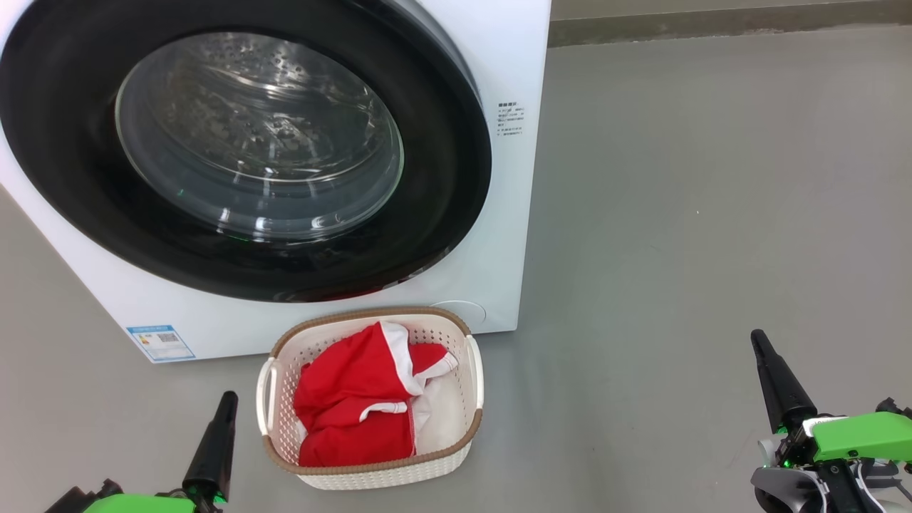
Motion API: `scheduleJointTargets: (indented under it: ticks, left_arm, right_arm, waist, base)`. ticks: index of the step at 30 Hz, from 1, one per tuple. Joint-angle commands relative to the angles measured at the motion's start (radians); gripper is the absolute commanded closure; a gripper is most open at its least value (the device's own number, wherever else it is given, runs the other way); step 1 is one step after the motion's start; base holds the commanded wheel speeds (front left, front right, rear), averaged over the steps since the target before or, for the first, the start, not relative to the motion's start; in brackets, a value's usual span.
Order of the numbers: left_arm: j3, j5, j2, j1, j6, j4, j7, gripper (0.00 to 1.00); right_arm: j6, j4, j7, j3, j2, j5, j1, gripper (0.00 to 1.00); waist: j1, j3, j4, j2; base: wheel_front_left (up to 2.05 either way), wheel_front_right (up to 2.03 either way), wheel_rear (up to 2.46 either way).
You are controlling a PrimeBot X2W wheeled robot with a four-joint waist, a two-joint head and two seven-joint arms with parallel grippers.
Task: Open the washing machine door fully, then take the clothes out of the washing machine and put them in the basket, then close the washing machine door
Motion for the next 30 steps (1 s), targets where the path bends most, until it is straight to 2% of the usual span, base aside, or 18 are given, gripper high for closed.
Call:
scheduleJointTargets:
  ticks: [1,30]
  left_arm:
    - [0.035,-0.007,0.018,-0.040,-0.007,-0.020,0.008,1.00]
    - [0.035,-0.007,0.018,-0.040,-0.007,-0.021,0.007,1.00]
  right_arm:
    - [-0.001,-0.025,0.007,0.015,-0.006,-0.001,-0.041,1.00]
    - [-0.001,-0.025,0.010,0.011,-0.003,-0.005,-0.041,1.00]
  waist:
    - [0.0000,0.000,0.000,0.0000]
    - [0.0000,0.000,0.000,0.0000]
  base:
    - [0.00,0.00,0.00]
    - [0.00,0.00,0.00]
